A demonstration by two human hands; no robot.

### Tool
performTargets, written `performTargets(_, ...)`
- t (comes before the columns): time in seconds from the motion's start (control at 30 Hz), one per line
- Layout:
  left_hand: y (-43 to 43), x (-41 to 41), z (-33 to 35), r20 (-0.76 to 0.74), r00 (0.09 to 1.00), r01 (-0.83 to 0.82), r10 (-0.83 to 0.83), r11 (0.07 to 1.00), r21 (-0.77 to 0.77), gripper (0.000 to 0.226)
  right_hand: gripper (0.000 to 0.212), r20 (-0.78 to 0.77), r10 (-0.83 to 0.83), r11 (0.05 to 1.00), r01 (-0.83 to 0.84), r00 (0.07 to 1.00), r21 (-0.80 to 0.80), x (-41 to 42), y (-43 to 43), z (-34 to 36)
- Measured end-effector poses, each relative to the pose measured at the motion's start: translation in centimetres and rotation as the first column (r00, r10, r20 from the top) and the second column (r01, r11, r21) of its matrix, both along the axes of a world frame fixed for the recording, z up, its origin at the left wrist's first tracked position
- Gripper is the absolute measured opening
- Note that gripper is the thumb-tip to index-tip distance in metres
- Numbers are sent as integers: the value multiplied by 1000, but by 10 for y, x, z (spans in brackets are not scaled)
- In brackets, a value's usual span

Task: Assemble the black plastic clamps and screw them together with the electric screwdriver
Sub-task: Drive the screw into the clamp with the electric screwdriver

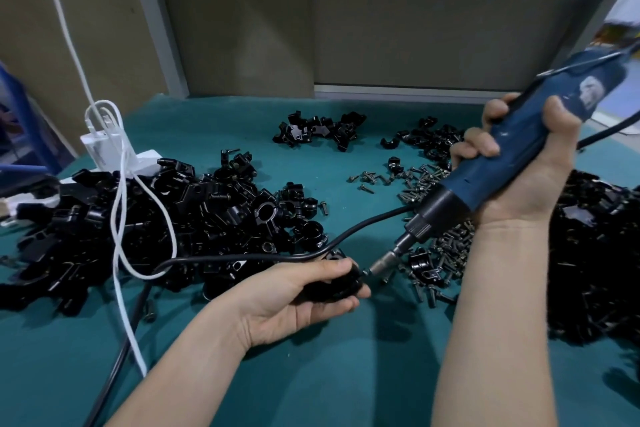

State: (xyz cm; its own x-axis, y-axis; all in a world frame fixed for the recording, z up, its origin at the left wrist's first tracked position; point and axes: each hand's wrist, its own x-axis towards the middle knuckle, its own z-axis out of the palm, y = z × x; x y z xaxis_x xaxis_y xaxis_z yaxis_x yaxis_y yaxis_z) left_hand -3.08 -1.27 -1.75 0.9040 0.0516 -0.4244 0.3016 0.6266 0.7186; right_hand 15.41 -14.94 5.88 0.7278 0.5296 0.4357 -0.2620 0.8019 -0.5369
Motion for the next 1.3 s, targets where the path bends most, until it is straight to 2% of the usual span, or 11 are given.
performTargets(0.07,0,0,0,4,1000,0,0,1000,7,20,30,-13,-39,999,39,999,-23,0,1,-1)
performTargets(0.13,1,-1,0,3,1000,0,0,1000,16,21,22,-13,-73,996,72,997,-47,-1,1,-1)
performTargets(0.23,0,-1,1,-1,1000,22,-22,999,40,22,23,-13,-51,998,50,999,-45,-3,2,-1)
performTargets(0.33,1,-2,1,-5,999,40,-39,997,61,24,44,2,-2,999,2,1000,-36,-3,4,0)
performTargets(0.5,0,-2,0,-12,998,62,-61,996,60,21,49,25,49,999,-49,998,-24,-2,6,-2)
performTargets(0.67,-2,-1,0,-27,999,32,-31,999,33,16,22,31,3,997,-1,1000,-77,-1,6,-4)
performTargets(0.8,-4,0,1,-41,999,16,-15,999,31,21,37,22,47,997,-46,999,-60,-2,8,-2)
performTargets(0.9,-6,0,1,-49,999,4,-2,999,42,26,19,-6,3,997,-3,1000,-78,-2,8,-2)
performTargets(1.3,-9,1,2,-69,997,-33,34,999,9,19,21,-28,1,999,-2,1000,-45,-4,12,-2)
